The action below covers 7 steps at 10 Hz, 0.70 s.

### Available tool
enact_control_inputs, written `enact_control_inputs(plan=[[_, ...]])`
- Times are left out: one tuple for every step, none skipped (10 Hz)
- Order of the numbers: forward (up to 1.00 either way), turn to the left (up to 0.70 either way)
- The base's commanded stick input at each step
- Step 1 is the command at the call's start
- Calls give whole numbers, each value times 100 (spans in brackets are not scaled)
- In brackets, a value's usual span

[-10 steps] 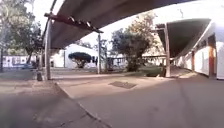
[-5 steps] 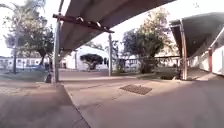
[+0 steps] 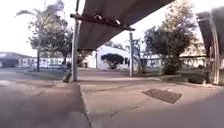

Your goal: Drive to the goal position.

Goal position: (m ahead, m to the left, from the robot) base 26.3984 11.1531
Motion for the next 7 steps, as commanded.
enact_control_inputs(plan=[[70, 0], [70, 0], [70, 0], [70, 0], [70, 0], [70, 0], [70, 0]])
